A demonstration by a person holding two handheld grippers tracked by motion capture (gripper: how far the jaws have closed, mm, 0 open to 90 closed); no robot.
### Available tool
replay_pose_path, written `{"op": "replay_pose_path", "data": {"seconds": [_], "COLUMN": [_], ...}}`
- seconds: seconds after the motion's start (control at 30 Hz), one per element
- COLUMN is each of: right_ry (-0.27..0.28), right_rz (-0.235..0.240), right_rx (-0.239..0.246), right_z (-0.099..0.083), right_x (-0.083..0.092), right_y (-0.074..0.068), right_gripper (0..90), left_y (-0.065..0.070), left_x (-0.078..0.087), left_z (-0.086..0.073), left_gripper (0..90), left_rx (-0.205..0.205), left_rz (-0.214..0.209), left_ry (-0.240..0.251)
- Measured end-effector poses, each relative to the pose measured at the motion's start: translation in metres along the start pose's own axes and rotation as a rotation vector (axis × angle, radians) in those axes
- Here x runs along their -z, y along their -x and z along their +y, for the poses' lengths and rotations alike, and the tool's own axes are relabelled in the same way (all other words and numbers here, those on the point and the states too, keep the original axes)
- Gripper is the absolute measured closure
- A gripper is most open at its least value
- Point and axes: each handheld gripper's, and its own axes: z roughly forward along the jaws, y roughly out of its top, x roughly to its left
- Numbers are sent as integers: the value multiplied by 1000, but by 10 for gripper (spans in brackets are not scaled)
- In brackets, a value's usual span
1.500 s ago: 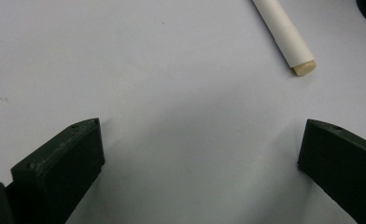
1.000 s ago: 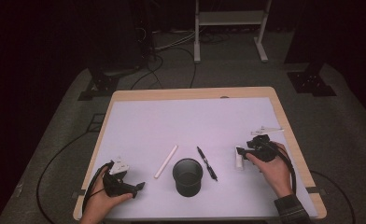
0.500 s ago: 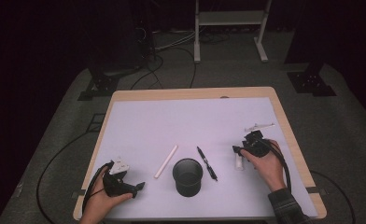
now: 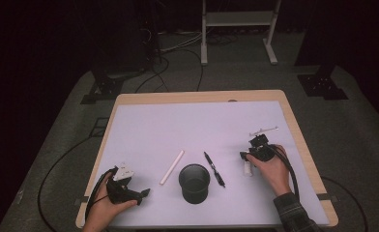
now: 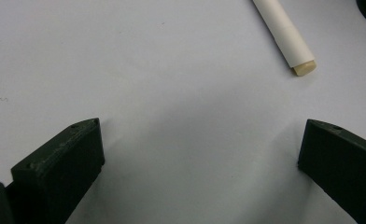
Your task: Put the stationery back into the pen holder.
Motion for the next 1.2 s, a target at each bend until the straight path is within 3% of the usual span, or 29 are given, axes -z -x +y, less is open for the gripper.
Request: {"op": "replay_pose_path", "data": {"seconds": [0.53,0.9,1.0,1.2], "right_ry": [-13,-37,-46,-83], "right_rz": [22,78,81,78], "right_rx": [14,105,147,185], "right_z": [3,8,10,12], "right_x": [-2,-6,-7,-7], "right_y": [-4,-20,-25,-34], "right_gripper": [605,671,677,647], "left_y": [0,0,0,0], "left_x": [0,0,0,0], "left_z": [0,0,0,0], "left_gripper": [0,0,0,0], "left_rx": [0,0,1,0], "left_rz": [0,0,0,0], "left_ry": [0,0,0,0]}}
